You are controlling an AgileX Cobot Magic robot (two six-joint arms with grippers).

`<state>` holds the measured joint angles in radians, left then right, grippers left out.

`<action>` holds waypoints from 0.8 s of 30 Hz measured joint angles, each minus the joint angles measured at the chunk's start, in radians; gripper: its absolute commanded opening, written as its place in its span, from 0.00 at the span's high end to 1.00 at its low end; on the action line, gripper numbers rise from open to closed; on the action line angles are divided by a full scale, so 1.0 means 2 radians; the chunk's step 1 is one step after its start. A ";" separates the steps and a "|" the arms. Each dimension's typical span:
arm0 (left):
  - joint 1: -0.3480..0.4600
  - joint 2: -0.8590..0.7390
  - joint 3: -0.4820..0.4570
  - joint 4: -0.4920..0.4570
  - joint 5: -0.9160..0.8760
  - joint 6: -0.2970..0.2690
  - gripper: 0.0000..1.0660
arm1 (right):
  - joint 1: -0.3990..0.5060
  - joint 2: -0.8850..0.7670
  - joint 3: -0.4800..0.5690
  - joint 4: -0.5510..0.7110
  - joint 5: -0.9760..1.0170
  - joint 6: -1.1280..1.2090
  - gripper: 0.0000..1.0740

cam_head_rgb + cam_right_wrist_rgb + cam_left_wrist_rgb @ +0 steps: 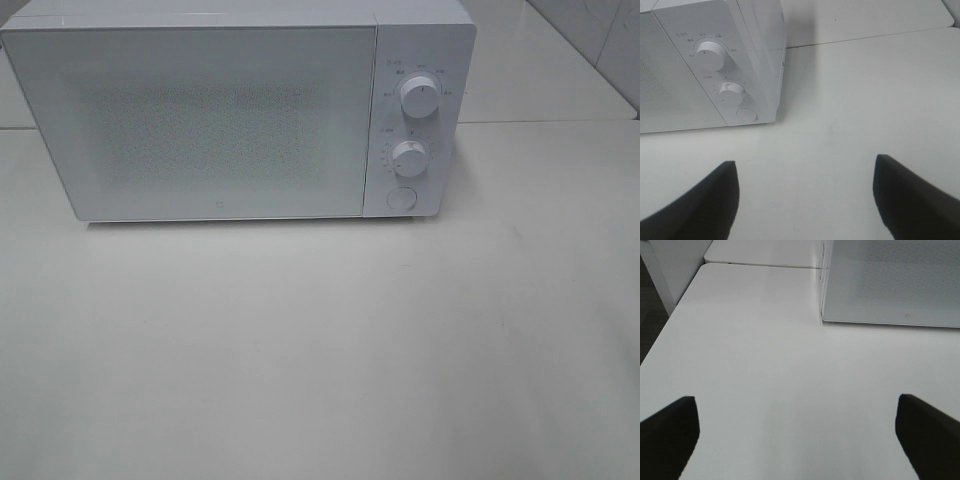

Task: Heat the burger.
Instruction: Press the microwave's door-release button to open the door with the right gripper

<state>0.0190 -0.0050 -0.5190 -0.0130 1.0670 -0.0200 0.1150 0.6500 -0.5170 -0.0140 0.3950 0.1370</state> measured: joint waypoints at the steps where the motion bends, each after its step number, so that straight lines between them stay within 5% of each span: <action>1: 0.000 0.000 0.000 0.000 0.000 0.000 0.06 | 0.000 0.000 0.000 0.000 0.000 0.000 0.33; 9: 0.000 0.000 0.000 0.000 0.000 0.000 0.06 | 0.000 0.068 0.004 0.000 -0.083 0.000 0.33; 24: 0.000 0.000 0.000 0.000 0.000 0.000 0.06 | 0.000 0.207 0.063 0.000 -0.387 0.000 0.33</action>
<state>0.0190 -0.0050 -0.5190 -0.0130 1.0670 -0.0200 0.1150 1.0640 -0.3910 -0.0140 -0.3790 0.1360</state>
